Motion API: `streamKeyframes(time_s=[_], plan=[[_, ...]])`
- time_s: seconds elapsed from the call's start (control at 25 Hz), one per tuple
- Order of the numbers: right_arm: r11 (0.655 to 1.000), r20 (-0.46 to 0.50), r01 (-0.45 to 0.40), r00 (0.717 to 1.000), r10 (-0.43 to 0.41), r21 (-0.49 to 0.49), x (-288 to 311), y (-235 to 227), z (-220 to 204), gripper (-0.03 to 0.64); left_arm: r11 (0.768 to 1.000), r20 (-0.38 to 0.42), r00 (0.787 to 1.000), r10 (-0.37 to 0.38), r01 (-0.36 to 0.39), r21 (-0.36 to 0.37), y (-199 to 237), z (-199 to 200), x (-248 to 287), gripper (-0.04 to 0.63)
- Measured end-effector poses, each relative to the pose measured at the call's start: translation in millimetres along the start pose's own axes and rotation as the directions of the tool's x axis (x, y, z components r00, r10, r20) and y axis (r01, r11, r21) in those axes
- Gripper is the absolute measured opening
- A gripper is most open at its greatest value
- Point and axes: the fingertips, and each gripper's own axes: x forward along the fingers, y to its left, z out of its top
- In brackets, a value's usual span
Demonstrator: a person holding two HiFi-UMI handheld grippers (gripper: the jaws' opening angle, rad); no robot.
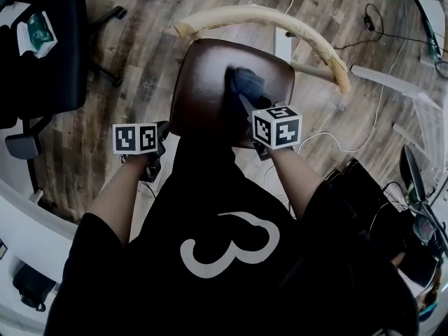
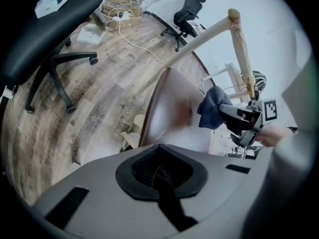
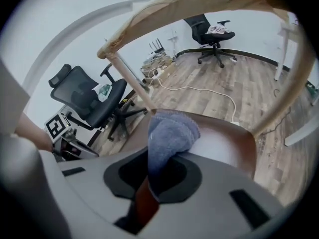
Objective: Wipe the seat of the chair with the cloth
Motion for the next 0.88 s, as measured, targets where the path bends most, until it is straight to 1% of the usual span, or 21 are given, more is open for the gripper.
streamKeyframes(time_s=[0.16,0.28,0.44,0.6,0.68,0.88], plan=[[0.995,-0.039,-0.093,0.995,0.092,-0.031,24.2,48.2,3.6,0.051,0.999,0.004,1.000,0.017,-0.016,-0.035,16.7,-17.9,-7.8,0.014],[0.985,-0.079,-0.158,0.985,0.153,-0.063,40.2,84.5,3.1,0.051,0.997,0.031,1.000,0.003,0.000,-0.077,24.0,-24.2,-13.8,0.014],[0.973,-0.107,-0.223,0.971,0.215,-0.065,58.7,124.0,3.0,0.051,0.992,0.056,0.998,-0.003,0.010,-0.126,35.9,-31.6,-19.9,0.014],[0.962,-0.137,-0.251,0.962,0.235,-0.112,77.5,147.7,2.8,0.051,0.985,0.075,0.997,-0.003,0.016,-0.170,47.3,-36.4,-25.0,0.014],[0.960,-0.142,-0.258,0.960,0.241,-0.112,87.9,155.5,4.3,0.051,0.983,0.077,0.997,-0.002,0.016,-0.183,54.4,-38.3,-27.8,0.014],[0.963,-0.146,-0.243,0.963,0.226,-0.114,109.9,156.3,5.3,0.051,0.981,0.075,0.997,0.014,0.001,-0.193,70.9,-38.0,-31.7,0.014]])
